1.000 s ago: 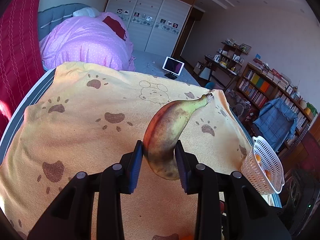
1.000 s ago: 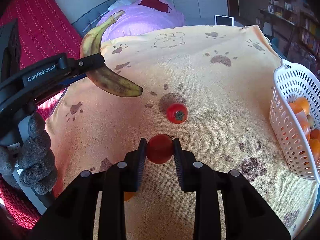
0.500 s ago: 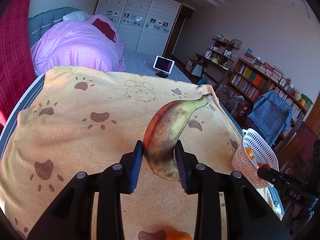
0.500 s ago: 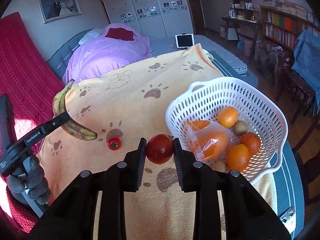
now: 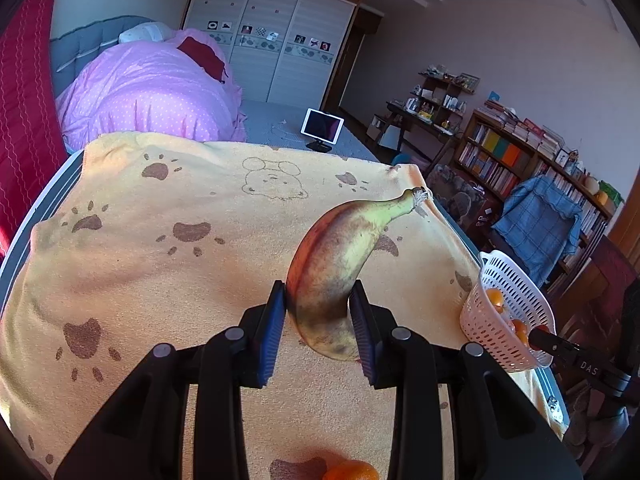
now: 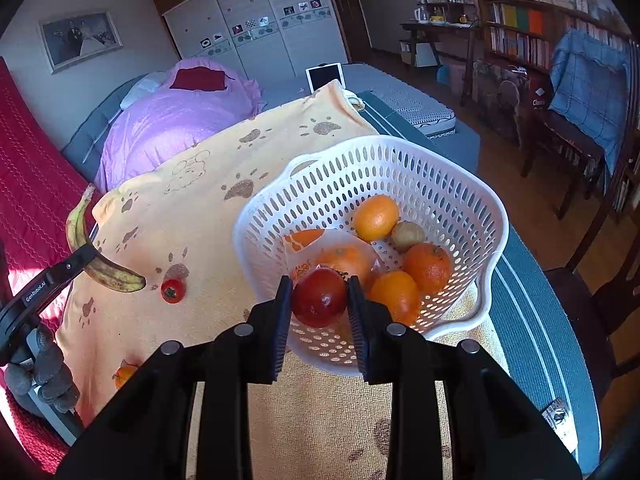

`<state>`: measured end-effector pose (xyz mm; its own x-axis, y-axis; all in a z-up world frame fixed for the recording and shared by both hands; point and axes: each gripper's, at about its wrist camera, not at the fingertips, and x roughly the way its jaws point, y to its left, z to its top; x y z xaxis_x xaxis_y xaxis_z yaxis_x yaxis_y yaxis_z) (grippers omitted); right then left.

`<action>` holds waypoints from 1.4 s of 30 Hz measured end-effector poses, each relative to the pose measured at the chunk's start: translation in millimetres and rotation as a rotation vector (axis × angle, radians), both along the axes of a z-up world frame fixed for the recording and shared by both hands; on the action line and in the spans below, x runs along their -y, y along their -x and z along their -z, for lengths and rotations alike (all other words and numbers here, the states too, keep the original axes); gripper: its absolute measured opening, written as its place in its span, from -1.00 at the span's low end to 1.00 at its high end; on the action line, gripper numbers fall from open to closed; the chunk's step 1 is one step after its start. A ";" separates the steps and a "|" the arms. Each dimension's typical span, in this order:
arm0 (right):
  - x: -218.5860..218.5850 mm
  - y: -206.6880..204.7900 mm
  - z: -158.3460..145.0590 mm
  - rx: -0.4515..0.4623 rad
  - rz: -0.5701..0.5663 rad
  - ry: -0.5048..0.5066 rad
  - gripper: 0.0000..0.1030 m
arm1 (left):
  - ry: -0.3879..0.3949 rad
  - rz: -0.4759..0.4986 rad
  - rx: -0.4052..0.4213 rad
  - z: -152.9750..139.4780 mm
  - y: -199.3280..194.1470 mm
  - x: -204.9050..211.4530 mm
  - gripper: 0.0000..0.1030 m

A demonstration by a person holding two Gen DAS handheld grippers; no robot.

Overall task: Organize fruits
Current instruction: 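Carry the tomato into the basket and open the right tool while the left tool carries the banana, then lower the banana into the basket and open the left tool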

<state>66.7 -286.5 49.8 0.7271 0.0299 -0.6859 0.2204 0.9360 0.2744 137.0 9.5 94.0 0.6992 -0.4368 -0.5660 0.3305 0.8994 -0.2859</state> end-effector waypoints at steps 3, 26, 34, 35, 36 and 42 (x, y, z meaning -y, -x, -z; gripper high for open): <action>4.8 4.3 1.2 0.013 0.019 -0.015 -0.08 | 0.001 0.000 -0.001 0.0 0.1 0.2 -0.36; 46.8 74.4 13.3 0.189 0.317 0.048 0.07 | -0.025 0.073 -0.013 -16.1 10.3 54.2 -0.36; 42.9 88.1 15.9 0.265 0.359 0.084 0.20 | -0.047 0.149 0.015 -38.3 14.7 109.0 -0.36; 43.7 89.0 17.0 0.267 0.362 0.083 0.20 | -0.051 0.157 0.016 -40.1 14.0 116.7 -0.36; 44.0 89.5 18.5 0.267 0.362 0.079 0.20 | -0.056 0.165 0.016 -41.5 13.7 125.3 -0.36; 48.5 90.6 20.4 0.276 0.364 0.053 0.20 | -0.090 0.210 0.010 -44.6 11.4 170.8 -0.36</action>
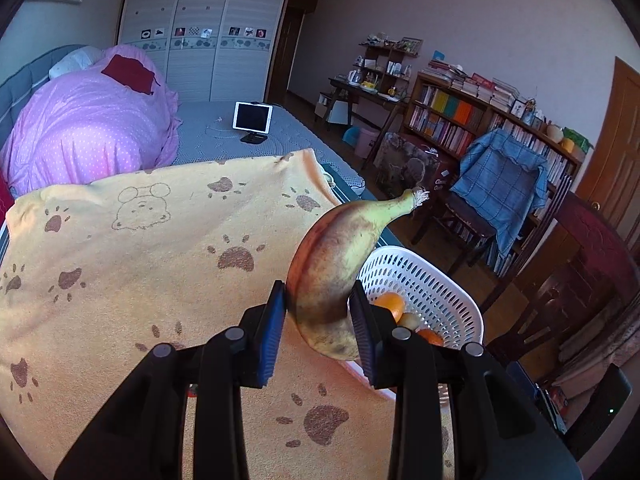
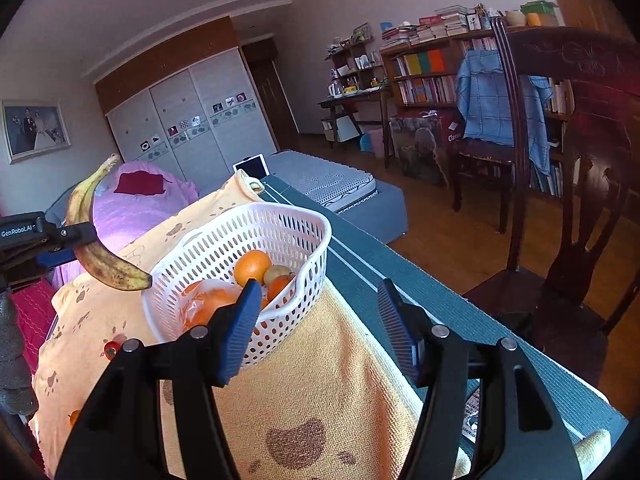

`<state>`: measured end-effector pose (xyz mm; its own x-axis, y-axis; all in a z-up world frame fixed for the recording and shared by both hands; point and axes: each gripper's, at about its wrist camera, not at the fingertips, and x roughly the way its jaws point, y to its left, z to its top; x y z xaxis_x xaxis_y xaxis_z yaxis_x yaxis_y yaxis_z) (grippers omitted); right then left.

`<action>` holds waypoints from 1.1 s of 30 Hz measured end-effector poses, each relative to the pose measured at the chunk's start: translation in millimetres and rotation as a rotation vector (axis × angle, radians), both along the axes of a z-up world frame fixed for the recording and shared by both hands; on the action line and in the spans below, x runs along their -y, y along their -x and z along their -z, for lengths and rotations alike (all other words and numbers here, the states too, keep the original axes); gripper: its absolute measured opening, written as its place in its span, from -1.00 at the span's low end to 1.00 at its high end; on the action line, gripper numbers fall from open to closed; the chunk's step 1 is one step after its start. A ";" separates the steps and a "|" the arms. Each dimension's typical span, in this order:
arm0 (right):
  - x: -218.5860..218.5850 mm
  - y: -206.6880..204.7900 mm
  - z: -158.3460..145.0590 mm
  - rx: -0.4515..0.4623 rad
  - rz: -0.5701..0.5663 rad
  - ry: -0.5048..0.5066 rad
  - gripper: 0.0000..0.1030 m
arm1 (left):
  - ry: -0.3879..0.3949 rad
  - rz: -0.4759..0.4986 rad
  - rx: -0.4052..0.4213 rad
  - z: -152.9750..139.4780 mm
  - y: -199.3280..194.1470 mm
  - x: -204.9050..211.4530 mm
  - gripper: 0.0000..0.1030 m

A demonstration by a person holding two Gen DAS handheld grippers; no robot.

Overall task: Organize fruits
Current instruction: 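Lower the banana into the basket and open the left tool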

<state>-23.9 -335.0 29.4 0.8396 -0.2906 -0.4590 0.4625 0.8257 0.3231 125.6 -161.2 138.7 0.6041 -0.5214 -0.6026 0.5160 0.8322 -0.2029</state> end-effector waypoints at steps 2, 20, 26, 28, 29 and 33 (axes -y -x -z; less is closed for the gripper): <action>0.0 0.0 0.9 0.005 -0.005 -0.004 0.20 | -0.025 0.020 0.002 1.6 -0.1 14.8 -0.36; 4.7 -0.9 2.9 0.009 -0.009 -0.045 0.21 | -0.131 0.142 -0.039 33.0 -3.1 91.5 -0.35; 6.9 -0.7 3.6 0.005 -0.010 -0.047 0.21 | -0.110 0.146 -0.015 29.8 -1.4 92.8 -0.26; 7.6 -0.5 3.7 0.004 -0.011 -0.047 0.21 | -0.106 0.142 -0.013 29.4 -1.3 91.2 -0.26; 8.3 -0.7 4.0 0.003 -0.011 -0.047 0.21 | -0.106 0.140 -0.012 29.4 -1.6 90.6 -0.25; 8.6 -1.3 2.7 0.003 -0.012 -0.047 0.21 | -0.102 0.124 -0.020 31.0 -4.0 86.6 -0.23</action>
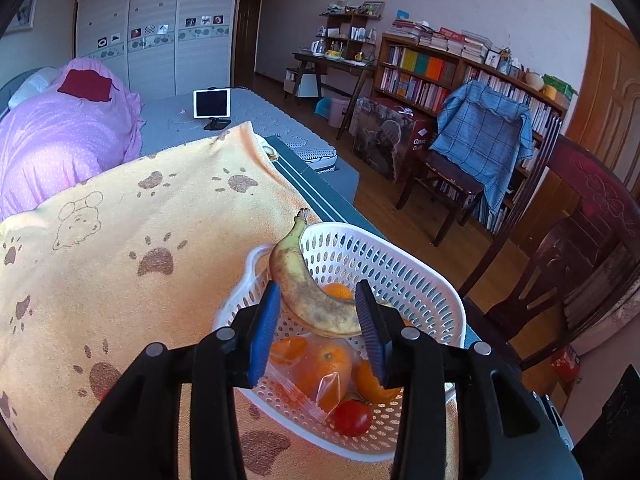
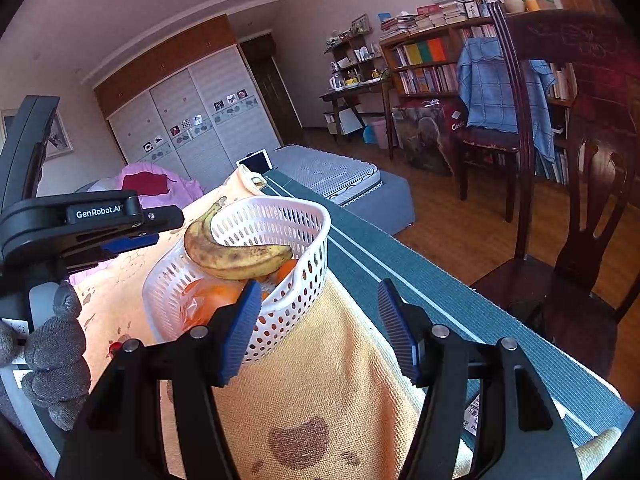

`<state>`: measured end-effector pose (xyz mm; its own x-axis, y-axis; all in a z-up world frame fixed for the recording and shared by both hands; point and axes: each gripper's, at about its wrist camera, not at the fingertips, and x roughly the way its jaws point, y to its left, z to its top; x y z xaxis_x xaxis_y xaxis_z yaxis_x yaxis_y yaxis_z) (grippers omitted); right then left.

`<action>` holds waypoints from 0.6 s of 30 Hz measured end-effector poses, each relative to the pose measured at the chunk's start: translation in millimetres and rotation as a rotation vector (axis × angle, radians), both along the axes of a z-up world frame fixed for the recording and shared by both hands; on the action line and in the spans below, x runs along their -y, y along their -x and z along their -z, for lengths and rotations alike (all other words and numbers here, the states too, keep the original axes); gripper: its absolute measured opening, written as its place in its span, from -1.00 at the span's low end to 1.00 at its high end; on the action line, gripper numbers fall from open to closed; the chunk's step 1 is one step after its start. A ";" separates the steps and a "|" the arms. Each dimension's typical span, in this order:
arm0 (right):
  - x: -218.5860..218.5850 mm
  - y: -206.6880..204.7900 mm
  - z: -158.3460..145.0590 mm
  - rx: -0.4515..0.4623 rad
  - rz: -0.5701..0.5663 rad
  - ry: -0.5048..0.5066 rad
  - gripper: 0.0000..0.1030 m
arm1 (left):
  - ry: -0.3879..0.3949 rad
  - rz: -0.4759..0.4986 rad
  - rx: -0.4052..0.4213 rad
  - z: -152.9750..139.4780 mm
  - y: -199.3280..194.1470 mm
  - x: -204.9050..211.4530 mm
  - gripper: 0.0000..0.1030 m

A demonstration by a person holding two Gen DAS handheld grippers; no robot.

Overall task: Organize fruits
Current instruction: 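Lower the banana into the basket and open the left tool, then move both open tools back over the remaining tomato and orange on the towel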

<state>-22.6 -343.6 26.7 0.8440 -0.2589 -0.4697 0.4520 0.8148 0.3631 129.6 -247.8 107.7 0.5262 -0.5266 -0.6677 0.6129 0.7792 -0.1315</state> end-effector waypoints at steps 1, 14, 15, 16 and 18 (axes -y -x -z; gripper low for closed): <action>0.0 0.0 0.1 0.000 0.000 0.000 0.21 | 0.000 -0.005 -0.002 0.4 -1.0 -1.2 -0.22; -0.1 -0.3 -1.1 0.000 0.000 0.002 0.21 | 0.007 -0.084 0.001 2.3 -7.6 -22.3 0.25; -0.6 -0.5 -0.6 0.000 0.000 0.002 0.21 | 0.007 -0.089 -0.003 2.3 -7.9 -24.6 0.30; -0.6 -0.5 -0.6 0.000 0.000 0.002 0.21 | 0.009 -0.097 -0.008 2.2 -8.6 -27.6 0.42; -0.4 -0.1 -1.6 0.002 0.000 0.002 0.21 | 0.020 -0.111 -0.011 1.0 -8.9 -35.6 0.47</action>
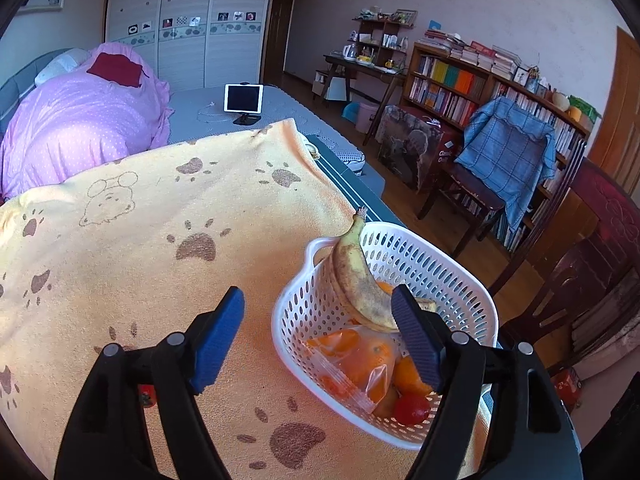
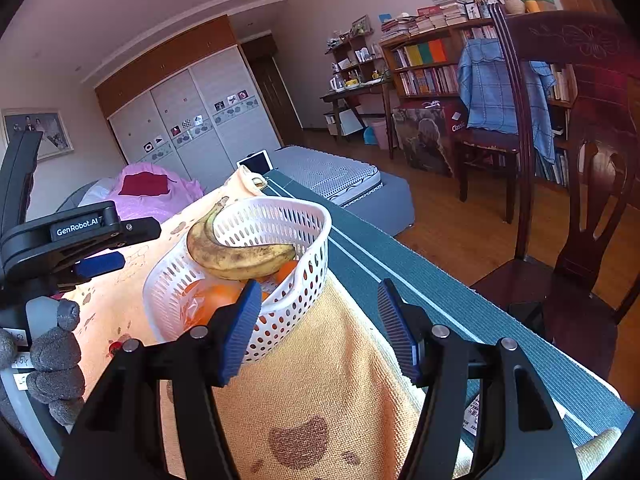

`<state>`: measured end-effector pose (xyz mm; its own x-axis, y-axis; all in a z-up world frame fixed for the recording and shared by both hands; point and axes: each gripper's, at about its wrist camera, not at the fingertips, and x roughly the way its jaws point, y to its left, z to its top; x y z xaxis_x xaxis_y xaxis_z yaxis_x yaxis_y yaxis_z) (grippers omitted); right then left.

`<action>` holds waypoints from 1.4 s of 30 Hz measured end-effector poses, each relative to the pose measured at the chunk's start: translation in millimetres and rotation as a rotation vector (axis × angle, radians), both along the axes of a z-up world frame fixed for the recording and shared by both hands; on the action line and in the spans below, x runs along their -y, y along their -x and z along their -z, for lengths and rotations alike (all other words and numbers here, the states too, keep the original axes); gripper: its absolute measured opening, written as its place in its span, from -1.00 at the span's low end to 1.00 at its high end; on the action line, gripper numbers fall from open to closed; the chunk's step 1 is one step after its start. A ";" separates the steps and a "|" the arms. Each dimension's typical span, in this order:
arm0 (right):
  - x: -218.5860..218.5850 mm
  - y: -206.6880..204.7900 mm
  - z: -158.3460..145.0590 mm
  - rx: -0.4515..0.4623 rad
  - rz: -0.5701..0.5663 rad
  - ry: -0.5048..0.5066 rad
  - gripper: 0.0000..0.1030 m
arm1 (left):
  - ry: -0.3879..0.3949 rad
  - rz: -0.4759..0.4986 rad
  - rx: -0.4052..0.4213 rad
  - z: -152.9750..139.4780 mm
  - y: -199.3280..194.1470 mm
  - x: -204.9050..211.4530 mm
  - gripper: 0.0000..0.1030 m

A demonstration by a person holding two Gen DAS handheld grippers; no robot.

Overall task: Organize fruits
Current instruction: 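Move both open tools back over the remaining tomato and orange on the towel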

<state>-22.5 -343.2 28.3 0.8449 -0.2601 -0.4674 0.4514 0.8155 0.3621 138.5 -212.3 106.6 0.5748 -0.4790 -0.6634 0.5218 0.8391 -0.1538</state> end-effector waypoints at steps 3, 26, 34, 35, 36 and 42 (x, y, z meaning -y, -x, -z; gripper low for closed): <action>0.3 0.8 -1.1 0.004 0.004 0.001 0.28 | 0.011 -0.024 0.006 -4.1 0.3 -14.3 0.52; -9.2 7.9 -4.1 0.040 0.005 0.039 0.59 | 0.058 -0.304 0.044 -7.0 16.2 -136.5 0.76; -13.8 5.5 -5.3 0.027 0.009 0.068 0.59 | -0.012 -0.355 0.110 -2.6 31.4 -145.0 0.76; -14.9 5.0 -5.6 0.025 0.009 0.072 0.59 | -0.022 -0.359 0.119 -2.1 34.1 -145.4 0.76; -15.5 4.6 -5.7 0.023 0.009 0.077 0.59 | -0.030 -0.360 0.127 -1.6 36.8 -145.8 0.76; -21.3 3.5 -7.2 0.007 0.007 0.109 0.59 | -0.052 -0.363 0.158 1.9 47.7 -153.5 0.76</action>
